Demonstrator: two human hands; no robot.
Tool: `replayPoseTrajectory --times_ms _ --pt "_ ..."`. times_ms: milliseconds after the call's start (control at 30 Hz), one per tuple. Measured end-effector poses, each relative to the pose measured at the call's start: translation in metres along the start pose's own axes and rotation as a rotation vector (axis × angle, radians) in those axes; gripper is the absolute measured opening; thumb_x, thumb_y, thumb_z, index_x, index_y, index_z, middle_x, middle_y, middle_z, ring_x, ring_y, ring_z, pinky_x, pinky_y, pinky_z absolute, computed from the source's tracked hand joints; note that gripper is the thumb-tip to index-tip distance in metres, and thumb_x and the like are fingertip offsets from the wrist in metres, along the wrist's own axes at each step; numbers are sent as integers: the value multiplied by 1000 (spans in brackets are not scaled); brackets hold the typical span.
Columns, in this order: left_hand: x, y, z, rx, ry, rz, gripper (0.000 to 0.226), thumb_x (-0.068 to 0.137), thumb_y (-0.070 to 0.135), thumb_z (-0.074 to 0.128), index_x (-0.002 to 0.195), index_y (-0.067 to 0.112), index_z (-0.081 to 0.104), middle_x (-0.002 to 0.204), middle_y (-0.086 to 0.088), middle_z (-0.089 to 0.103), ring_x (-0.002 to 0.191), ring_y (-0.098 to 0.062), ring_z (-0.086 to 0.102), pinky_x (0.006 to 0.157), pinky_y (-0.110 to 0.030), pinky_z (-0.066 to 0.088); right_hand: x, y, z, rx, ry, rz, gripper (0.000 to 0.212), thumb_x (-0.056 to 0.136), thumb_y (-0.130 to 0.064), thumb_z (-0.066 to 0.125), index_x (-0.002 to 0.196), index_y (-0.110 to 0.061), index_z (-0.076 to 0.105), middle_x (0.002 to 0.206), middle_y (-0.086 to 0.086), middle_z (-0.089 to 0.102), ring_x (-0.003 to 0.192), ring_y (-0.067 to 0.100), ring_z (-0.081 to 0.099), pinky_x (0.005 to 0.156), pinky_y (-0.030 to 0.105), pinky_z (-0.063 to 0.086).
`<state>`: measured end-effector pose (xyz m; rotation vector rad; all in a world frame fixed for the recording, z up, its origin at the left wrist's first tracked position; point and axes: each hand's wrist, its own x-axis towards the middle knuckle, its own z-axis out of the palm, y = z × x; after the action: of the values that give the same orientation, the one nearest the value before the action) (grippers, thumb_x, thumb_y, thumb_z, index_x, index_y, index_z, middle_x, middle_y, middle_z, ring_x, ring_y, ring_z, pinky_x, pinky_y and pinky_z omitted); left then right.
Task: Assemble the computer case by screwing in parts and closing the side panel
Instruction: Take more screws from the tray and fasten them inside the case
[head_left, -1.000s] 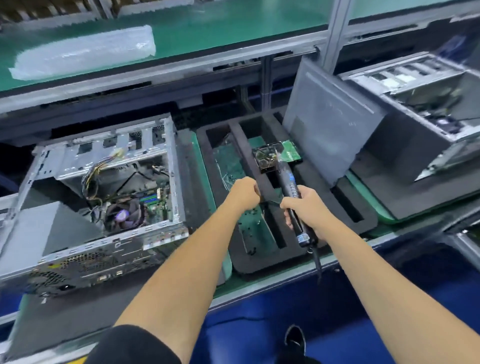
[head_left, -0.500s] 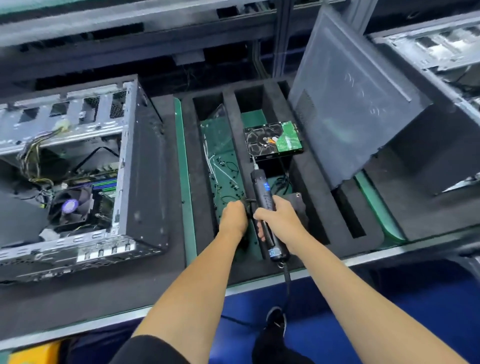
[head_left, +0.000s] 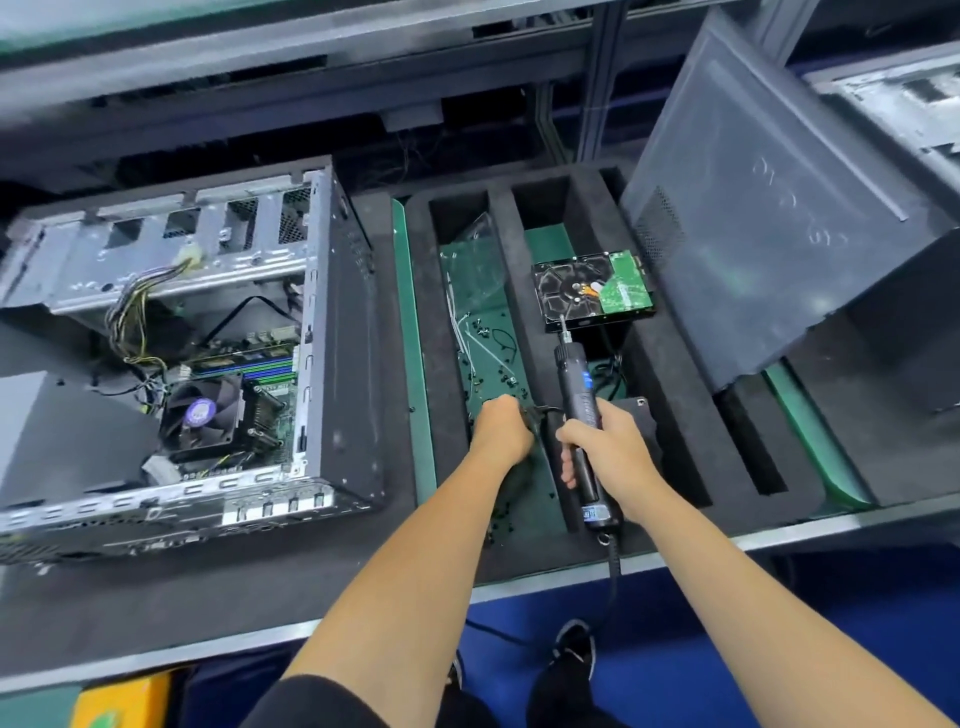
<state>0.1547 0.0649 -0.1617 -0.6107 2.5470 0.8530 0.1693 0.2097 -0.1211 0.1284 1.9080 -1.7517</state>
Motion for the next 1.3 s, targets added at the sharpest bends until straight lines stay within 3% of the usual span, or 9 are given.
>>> replayPoseTrajectory --times_ms 100,267,367,467,600,933,1067,1200,1300 --pt "4 2 -2 20 -1 29 12 81 -3 54 89 2 62 89 -15 59 84 -33 59 65 -32 45 -1 -1 3 -16 20 2 7 86 -2 59 86 -5 52 58 10 57 46 24 54 45 32 49" --pt "31 4 -15 -41 316 27 17 85 -8 51 96 1 61 103 -15 56 90 -29 57 69 -30 42 -1 -6 4 -47 4 5 8 87 -2 58 87 -7 52 58 9 56 46 23 53 45 32 49" --pt "46 3 -13 31 367 23 17 85 -11 49 93 2 58 104 -14 54 85 -27 52 67 -29 36 1 -5 4 -66 1 5 6 87 -2 57 89 -5 52 58 10 55 46 24 53 46 32 48" --pt "58 1 -8 108 352 40 22 83 -14 46 90 1 60 100 -16 56 89 -32 56 67 -33 38 5 -4 3 -72 -5 18 9 87 -3 58 94 -2 52 60 14 55 47 27 53 47 33 48" --pt "68 3 -3 179 348 62 29 79 -19 42 73 7 53 87 -16 61 81 -31 59 60 -33 41 9 -3 0 -64 -24 35 17 85 -6 58 99 1 51 63 17 55 48 29 53 48 35 49" --pt "64 9 -10 190 202 70 11 86 -5 47 87 6 50 98 -20 60 86 -35 58 63 -35 40 16 0 -5 -78 -49 22 19 83 -10 60 96 1 51 61 16 57 47 28 56 48 36 52" --pt "58 12 -28 225 120 75 9 88 2 49 92 0 57 101 -21 62 90 -37 59 69 -36 46 21 -2 -6 -109 -72 35 13 80 -12 62 87 -8 52 58 9 59 45 27 57 47 37 53" --pt "47 13 -45 422 -3 166 20 86 1 51 103 0 60 104 -21 63 92 -37 61 72 -37 48 33 -12 -9 -77 -159 64 18 77 -15 66 83 -11 50 55 5 57 44 25 56 46 33 51" --pt "34 17 -54 702 33 277 21 85 2 50 104 3 58 103 -17 62 91 -35 61 70 -36 42 41 -16 -10 -49 -201 61 21 73 -18 66 83 -9 50 54 7 58 46 26 56 47 33 50"
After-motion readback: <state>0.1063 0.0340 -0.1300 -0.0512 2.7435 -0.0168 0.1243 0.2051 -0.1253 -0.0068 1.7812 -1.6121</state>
